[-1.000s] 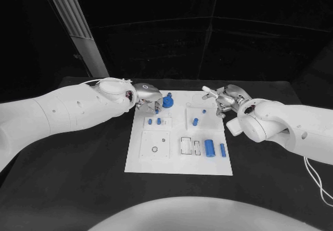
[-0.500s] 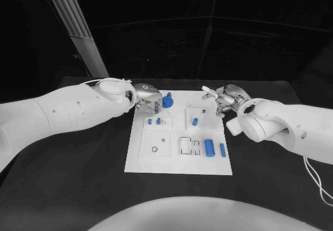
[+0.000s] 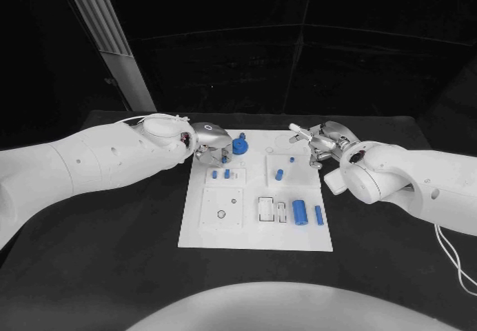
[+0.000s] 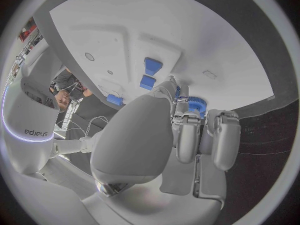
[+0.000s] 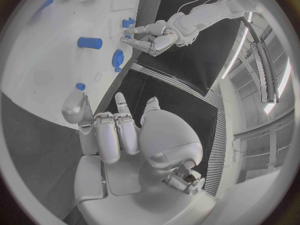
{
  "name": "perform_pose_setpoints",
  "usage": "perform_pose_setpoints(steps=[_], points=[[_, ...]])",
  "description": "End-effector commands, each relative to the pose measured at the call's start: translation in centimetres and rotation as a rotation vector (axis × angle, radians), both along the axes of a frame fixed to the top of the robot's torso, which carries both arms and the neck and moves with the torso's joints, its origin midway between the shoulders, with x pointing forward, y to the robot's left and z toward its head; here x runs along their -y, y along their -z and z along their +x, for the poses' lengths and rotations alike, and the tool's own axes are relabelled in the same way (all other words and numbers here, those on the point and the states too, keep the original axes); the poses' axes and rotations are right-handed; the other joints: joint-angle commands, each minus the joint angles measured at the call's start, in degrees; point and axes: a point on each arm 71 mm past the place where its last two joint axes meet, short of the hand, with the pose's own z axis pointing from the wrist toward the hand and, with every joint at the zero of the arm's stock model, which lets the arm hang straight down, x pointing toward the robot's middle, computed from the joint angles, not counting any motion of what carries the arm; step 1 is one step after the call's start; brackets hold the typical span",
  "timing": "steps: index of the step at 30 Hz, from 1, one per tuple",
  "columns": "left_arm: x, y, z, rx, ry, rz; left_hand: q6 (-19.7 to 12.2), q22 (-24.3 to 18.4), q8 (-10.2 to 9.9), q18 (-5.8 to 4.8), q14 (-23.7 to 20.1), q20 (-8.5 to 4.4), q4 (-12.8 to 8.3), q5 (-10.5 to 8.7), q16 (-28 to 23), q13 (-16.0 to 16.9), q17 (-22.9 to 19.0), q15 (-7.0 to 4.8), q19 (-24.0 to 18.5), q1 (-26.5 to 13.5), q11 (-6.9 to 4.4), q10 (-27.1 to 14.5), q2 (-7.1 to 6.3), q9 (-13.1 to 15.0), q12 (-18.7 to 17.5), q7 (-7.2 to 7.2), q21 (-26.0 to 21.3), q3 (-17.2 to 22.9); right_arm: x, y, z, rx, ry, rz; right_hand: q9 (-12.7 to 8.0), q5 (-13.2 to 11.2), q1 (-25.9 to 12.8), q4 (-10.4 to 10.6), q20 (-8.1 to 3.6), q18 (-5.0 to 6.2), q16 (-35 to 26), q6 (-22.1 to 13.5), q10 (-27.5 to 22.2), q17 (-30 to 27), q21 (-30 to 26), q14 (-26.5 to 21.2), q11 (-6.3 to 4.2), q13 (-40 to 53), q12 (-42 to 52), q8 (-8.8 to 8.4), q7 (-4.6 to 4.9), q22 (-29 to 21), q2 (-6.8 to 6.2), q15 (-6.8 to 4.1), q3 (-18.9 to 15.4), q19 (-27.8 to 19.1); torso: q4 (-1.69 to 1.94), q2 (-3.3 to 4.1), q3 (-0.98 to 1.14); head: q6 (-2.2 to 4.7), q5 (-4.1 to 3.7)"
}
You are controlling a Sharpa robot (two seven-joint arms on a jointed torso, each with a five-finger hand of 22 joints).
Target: Assemble the parts on the task board
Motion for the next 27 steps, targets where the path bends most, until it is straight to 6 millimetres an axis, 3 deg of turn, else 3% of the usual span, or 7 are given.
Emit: perform_pose_setpoints(steps=[1,17,23,27], points=[[-0.03,0.18,-0.06,-0.021,0.005,0.015,-0.59,15.09,-0.25,-0.39,5.94,0.38,-0.03,0.17,0.17,-0.01,15.1,0.52,5.91,-0.04,0.03,-0.57,-0.4,-0.1,-0.21,0.03,0.24,-0.35,-0.09,-0.11,-0.01,0.003,-0.008,0.003,-0.02,0.43,0.6,0.01,0.02,0.08,0.25,-0.18,3.41,11.18,-0.02,2.89,-0.43,12.37,0.25,0.21,-0.23,6.39,-0.19,-0.52,-0.45,0.25,-0.01,0.02,0.01,-0.05,-0.01],[-0.16,-0.22,0.16,0.037,-0.008,-0.018,-2.76,15.09,-0.71,-0.39,5.94,0.63,-0.17,0.21,0.17,0.04,15.1,0.68,5.91,-0.44,0.32,-1.15,-1.2,-0.67,-0.2,0.51,0.24,-0.34,-0.11,-0.11,-0.01,0.002,-0.009,0.003,-0.02,0.43,0.6,0.01,0.02,0.08,0.25,-0.18,3.41,11.18,-0.02,2.89,-0.43,12.37,0.25,0.21,-0.23,6.39,-0.19,-0.52,-0.46,0.26,0.0,0.02,-0.01,0.01,-0.04],[-0.21,-0.45,0.17,0.065,-0.002,-0.038,-8.58,15.09,-0.79,-0.39,5.94,0.97,-0.17,0.22,0.17,0.05,15.1,1.06,5.91,-0.88,0.8,-1.31,-1.78,-1.34,-0.04,1.4,0.24,-0.29,-0.11,-0.1,-0.01,0.001,-0.01,0.003,-0.01,0.45,0.66,0.01,0.02,0.08,0.26,-0.16,3.43,11.2,-0.03,2.91,-0.44,12.39,0.27,0.24,-0.24,6.4,-0.15,-0.52,-0.46,0.26,0.02,0.01,-0.03,0.01,-0.11],[-0.26,-0.53,0.17,0.075,0.0,-0.046,-9.85,15.09,-0.66,-0.39,5.94,1.06,-0.15,0.22,0.17,0.05,15.1,1.12,5.91,-1.08,0.86,-1.51,-2.03,-1.25,-0.06,1.45,0.24,-0.39,-0.1,-0.09,-0.01,0.0,-0.01,0.003,-0.01,0.45,0.66,0.01,0.02,0.08,0.26,-0.16,3.43,11.2,-0.03,2.91,-0.44,12.39,0.27,0.24,-0.24,6.4,-0.15,-0.52,-0.46,0.26,0.01,0.01,0.0,0.0,-0.14]])
